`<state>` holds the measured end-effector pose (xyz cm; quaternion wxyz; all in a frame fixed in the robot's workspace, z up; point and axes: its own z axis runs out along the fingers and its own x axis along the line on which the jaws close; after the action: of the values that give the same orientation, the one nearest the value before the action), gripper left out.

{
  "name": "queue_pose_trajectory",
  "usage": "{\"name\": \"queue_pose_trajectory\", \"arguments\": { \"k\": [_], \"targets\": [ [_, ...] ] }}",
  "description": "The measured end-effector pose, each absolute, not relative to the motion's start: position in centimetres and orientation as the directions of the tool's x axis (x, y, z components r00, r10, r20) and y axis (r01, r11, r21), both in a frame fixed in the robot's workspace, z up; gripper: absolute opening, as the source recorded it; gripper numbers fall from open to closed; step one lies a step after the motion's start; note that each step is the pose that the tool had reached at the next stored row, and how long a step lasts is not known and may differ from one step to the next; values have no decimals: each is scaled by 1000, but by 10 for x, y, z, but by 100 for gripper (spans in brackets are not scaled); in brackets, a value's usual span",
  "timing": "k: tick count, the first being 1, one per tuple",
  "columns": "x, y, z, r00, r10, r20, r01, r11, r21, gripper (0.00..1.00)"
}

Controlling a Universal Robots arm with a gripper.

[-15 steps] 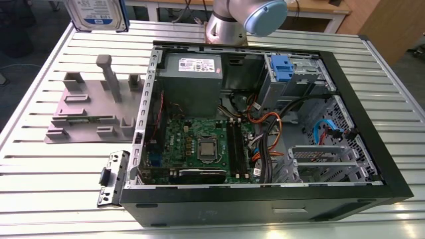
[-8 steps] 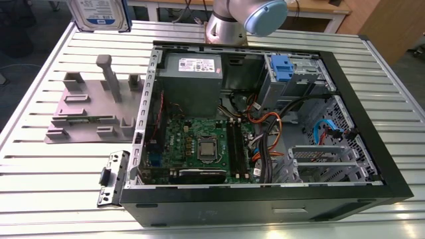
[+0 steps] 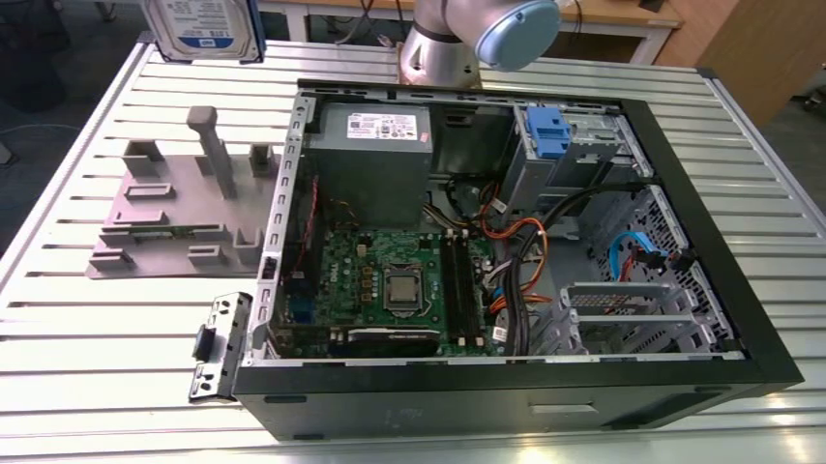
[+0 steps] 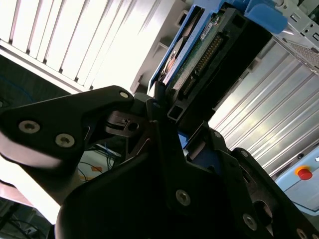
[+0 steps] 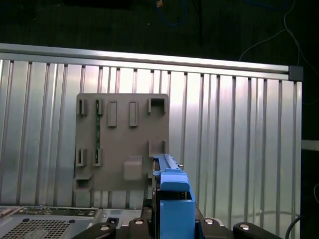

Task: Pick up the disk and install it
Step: 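Pick up the disk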

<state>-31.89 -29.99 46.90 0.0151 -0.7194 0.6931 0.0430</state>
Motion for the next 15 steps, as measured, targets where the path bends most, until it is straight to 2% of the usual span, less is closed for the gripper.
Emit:
{"name": "queue_pose_trajectory", "arguments": {
  "k": [15],
  "targets": [
    [-304,-300,469,36,-996,-83,-999,-39,38,36]
  ]
}}
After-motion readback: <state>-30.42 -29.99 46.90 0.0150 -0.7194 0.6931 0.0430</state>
